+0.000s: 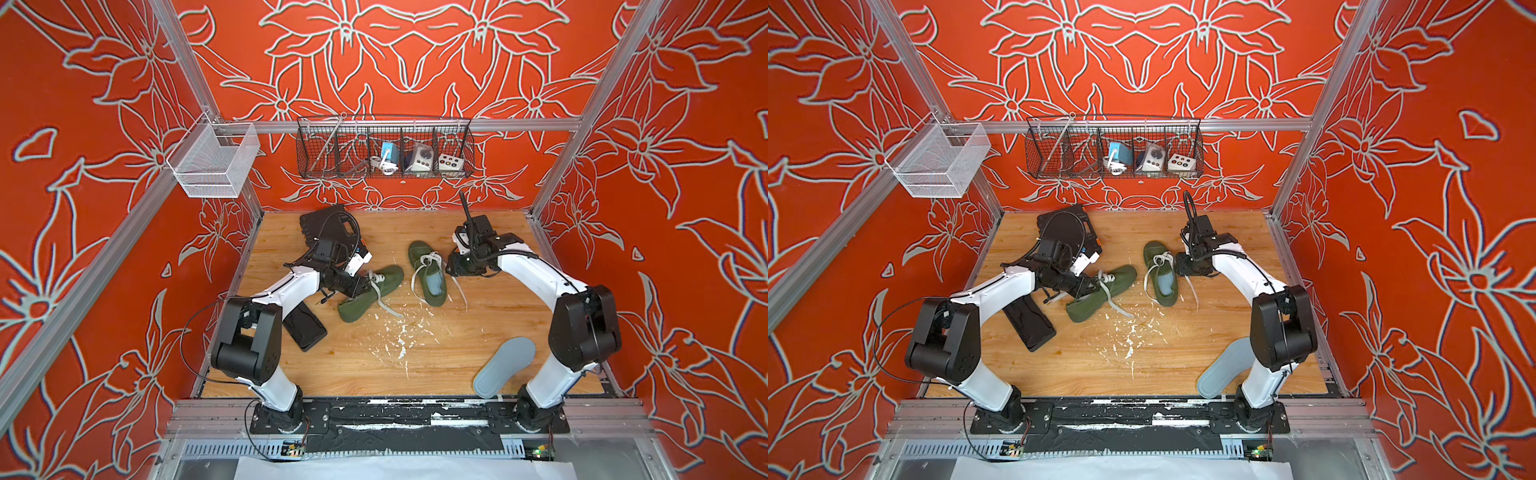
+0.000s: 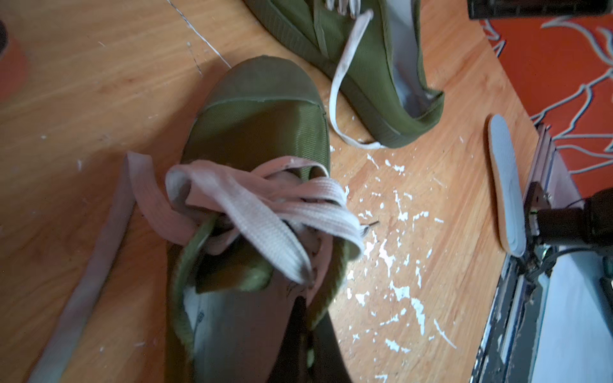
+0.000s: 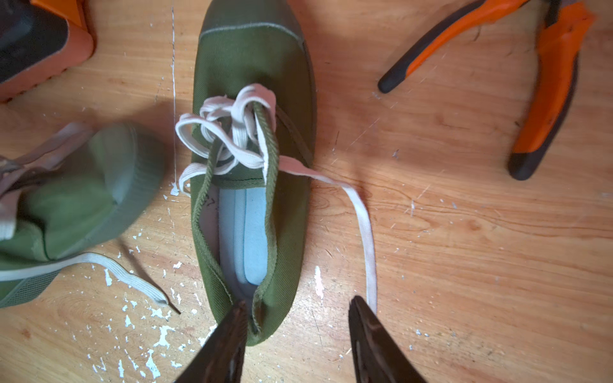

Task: Insert the insole into the shoe
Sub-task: Adjust the shoe at the center of the board.

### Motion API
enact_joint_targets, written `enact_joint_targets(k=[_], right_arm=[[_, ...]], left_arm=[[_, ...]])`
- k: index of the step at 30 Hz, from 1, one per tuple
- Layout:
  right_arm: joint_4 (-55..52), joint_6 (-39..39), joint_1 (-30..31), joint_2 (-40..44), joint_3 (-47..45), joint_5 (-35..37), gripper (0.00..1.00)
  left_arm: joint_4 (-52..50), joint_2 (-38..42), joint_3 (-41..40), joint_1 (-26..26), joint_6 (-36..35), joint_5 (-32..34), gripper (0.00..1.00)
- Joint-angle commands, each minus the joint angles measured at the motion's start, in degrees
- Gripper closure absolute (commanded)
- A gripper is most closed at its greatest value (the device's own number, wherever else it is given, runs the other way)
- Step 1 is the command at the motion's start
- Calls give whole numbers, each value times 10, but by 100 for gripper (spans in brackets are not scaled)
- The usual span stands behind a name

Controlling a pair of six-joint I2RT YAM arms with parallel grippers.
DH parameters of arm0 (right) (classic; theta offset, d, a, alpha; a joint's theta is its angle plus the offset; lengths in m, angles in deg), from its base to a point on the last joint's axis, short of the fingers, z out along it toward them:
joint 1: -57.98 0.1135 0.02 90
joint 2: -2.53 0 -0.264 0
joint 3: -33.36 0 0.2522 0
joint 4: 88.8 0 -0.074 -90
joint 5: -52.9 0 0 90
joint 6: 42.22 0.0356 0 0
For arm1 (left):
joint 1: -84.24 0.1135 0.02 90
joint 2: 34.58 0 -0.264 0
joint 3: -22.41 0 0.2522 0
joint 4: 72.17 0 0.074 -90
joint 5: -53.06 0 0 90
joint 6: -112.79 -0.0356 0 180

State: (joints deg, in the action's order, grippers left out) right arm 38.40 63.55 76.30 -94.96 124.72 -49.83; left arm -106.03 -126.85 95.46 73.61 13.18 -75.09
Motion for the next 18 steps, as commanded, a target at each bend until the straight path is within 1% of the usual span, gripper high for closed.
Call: enact_joint_targets(k=[1, 4, 8, 11, 16, 18], right_arm=[[-10, 3, -8, 21, -14, -1, 48], [-5, 19, -13, 30, -24, -4, 48], [-2, 32, -18, 44, -39, -5, 48], [-4, 32, -22, 53, -47, -1, 48], [-14, 42, -33, 68, -55, 8, 47], [-12, 57, -38, 77, -66, 9, 47]], left_arm=[[111, 29, -9, -9, 140, -5, 100], [165, 31, -23, -32, 210, 27, 100], [216, 16, -21, -73, 274, 65, 100], [219, -6, 3, -99, 294, 104, 100], [200, -63, 55, -124, 334, 109, 100], [198, -77, 63, -133, 336, 118, 100]])
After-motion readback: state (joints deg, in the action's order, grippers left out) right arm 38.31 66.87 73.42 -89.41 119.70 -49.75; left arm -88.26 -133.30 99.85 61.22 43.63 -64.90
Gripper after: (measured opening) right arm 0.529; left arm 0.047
